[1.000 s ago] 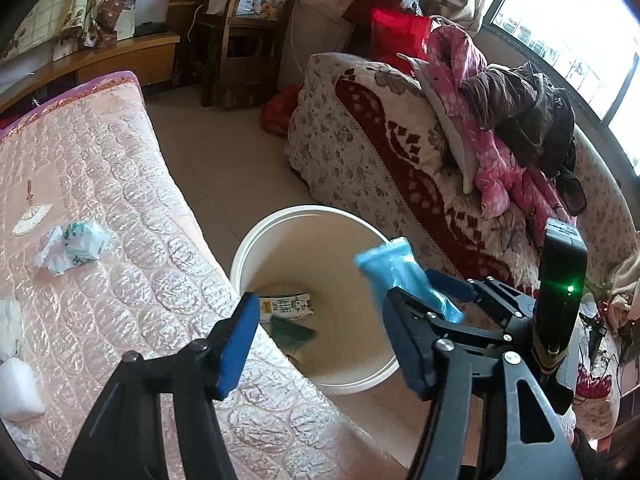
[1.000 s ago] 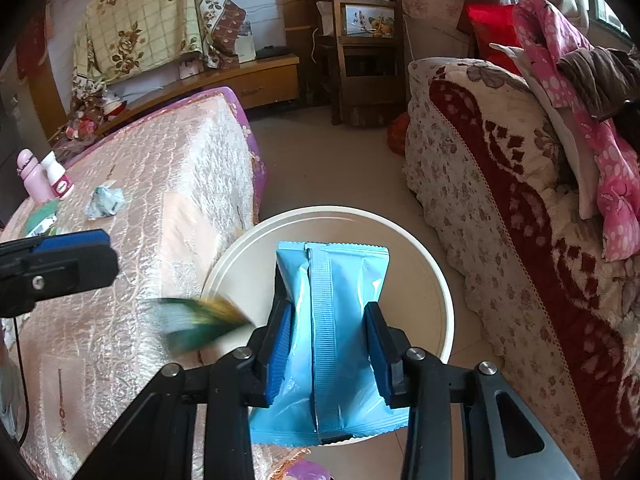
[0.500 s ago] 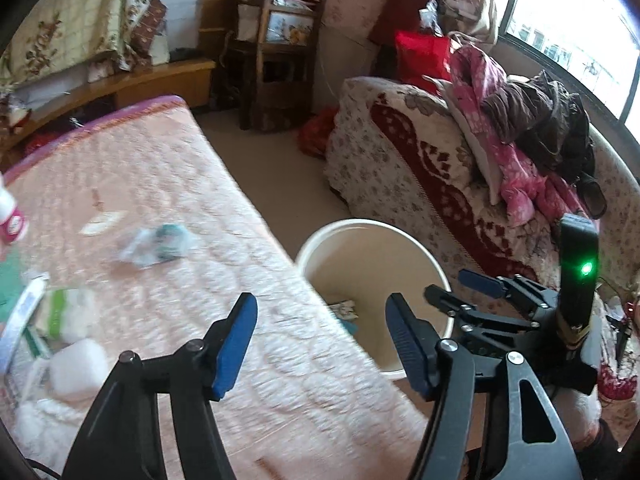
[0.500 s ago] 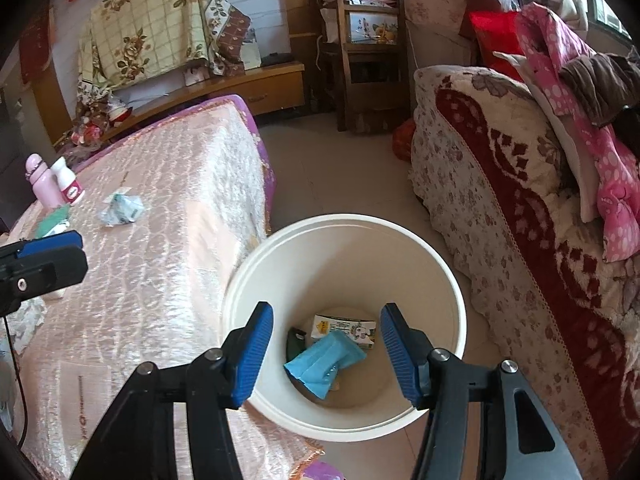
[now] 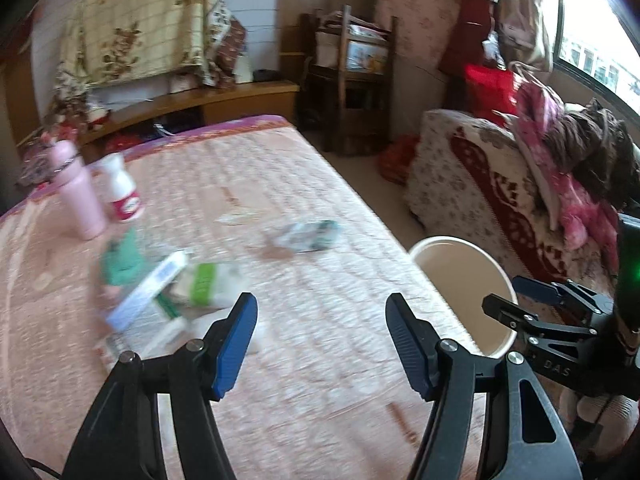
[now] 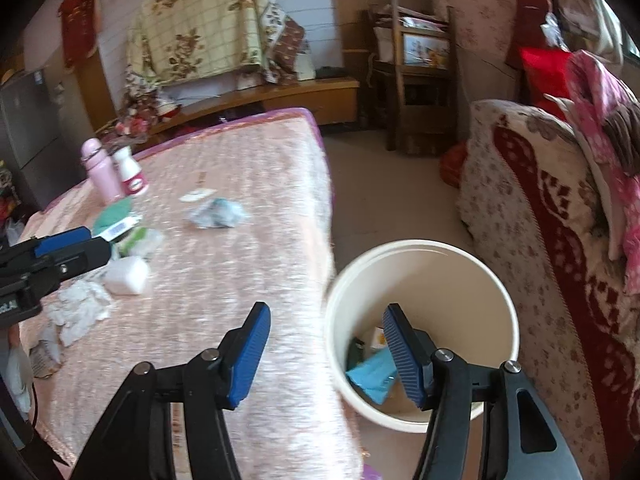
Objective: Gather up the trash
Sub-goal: 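Move both tools back over the bed toward the remaining trash, then grasp the white printed wrapper with the left tool while the right tool grasps white tissues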
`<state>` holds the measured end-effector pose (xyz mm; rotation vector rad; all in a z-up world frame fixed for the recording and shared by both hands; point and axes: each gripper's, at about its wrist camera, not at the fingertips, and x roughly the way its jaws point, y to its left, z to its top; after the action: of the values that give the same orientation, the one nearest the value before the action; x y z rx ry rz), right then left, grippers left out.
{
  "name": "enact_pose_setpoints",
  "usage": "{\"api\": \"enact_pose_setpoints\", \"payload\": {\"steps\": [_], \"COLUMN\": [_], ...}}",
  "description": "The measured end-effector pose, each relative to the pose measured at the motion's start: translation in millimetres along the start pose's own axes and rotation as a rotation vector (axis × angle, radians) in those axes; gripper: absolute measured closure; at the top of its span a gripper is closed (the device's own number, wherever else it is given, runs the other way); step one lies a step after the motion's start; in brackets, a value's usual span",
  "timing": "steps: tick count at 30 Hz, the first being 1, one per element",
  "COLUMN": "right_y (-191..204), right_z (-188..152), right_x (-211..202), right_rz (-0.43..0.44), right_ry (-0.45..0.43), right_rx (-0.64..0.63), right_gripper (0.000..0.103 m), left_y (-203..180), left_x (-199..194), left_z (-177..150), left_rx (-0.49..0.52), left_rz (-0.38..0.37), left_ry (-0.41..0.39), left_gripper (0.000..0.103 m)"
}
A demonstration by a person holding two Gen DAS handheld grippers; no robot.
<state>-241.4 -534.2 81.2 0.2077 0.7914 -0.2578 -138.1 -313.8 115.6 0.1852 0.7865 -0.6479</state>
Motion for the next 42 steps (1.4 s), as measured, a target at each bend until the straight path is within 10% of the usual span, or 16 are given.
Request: {"api": "enact_pose_setpoints", "payload": {"steps": [15,33,42], "right_y": [103,175,205], "right_z": [-2,-14,-18], "right_x": [4,21,35], "right_rz": [0.127,0.242,0.3], "right_ry": [0.019,0.085,0.128], "right_rx": [-0.127,-0.221,-0.251], "right_gripper": [0.04,0.039,0.039], "left_y": [76,175,171], "left_x": [-48,-84,-59], "left_z": [-25,-87,-129], "left_rx": [-0.088,-0.197,-0.054], "left_rz": [0.128,0.036,0.012], "left_ry": [-0.026,0.119,0.24], "left_gripper": [0.036,0.03,0.028]}}
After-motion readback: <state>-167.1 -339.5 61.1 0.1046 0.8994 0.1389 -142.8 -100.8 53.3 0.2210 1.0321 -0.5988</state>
